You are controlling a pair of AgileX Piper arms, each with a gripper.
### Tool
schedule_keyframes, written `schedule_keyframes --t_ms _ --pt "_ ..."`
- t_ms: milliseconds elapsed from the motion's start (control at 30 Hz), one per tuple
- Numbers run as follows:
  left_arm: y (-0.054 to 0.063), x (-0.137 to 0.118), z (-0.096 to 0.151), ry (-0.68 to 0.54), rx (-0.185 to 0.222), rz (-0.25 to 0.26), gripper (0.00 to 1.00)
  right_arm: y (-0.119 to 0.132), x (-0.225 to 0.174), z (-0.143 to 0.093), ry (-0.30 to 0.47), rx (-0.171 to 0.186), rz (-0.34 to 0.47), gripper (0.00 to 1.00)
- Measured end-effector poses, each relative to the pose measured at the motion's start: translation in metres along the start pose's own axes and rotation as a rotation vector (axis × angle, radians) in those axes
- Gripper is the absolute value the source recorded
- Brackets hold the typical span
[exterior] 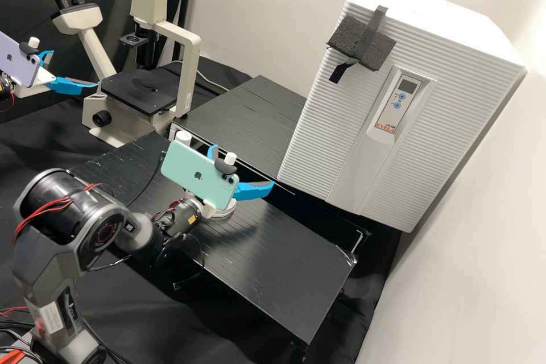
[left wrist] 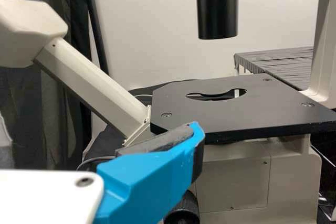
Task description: Open the petri dish lid.
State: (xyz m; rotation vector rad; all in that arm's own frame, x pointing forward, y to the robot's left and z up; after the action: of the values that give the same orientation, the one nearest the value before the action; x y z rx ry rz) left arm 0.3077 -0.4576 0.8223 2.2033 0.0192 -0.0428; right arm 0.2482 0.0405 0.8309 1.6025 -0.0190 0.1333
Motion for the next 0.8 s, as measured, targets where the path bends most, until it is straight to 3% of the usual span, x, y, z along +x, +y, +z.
schedule_keyframes --t_ms 467,800 --pt "0.0 0.0 0.0 0.0 0.0 0.0 1.0 -0.013 -0.03 0.011 -0.037 -0.001 -0.049 1.0" --pt "0.0 0.0 0.0 0.0 0.0 0.0 1.0 -0.012 -0.037 0.011 -0.012 -0.002 -0.026 1.0"
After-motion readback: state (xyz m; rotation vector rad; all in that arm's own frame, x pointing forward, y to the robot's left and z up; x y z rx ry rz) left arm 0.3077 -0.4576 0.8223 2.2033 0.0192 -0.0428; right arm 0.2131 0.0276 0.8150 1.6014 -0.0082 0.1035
